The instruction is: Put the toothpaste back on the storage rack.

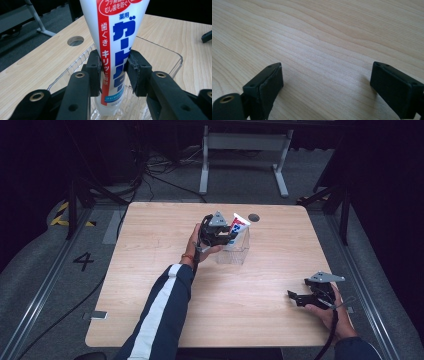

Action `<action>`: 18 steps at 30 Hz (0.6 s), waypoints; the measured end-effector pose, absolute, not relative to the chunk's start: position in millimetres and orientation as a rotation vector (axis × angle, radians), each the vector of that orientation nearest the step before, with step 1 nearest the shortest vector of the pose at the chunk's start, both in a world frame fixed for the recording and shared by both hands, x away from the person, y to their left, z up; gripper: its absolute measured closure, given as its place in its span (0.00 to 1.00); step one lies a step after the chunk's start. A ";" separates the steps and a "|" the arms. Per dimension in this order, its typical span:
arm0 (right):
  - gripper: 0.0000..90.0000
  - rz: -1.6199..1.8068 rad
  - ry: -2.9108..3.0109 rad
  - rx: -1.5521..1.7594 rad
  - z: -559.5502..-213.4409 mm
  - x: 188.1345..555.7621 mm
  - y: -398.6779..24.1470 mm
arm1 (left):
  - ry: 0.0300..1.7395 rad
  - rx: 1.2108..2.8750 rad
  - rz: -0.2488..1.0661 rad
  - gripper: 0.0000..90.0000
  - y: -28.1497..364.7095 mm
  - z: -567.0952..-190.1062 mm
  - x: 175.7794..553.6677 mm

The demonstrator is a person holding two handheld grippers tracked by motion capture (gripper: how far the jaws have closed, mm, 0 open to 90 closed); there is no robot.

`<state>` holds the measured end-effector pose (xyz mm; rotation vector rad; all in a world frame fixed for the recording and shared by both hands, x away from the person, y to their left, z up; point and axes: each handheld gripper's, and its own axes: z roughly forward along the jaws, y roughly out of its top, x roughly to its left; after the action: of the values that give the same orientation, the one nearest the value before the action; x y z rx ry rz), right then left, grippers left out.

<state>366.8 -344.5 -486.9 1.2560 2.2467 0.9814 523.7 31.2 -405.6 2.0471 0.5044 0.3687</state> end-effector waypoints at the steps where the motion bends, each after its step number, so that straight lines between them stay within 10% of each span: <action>1: 0.13 0.981 2.247 1.256 -486.9 366.8 -344.5 | 0.507 2.048 0.365 0.73 31.0 -405.6 523.5; 8: 0.13 0.982 2.247 1.256 -486.9 366.8 -344.5 | 0.511 2.002 0.355 0.86 35.7 -402.4 522.6; 18: 0.12 0.980 2.247 1.258 -486.9 367.0 -344.0 | 0.513 2.015 0.353 0.80 36.2 -394.0 520.7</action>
<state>367.0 -344.0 -486.9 1.2575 2.2471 0.9799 520.7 36.2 -394.0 2.0148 0.5133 0.3534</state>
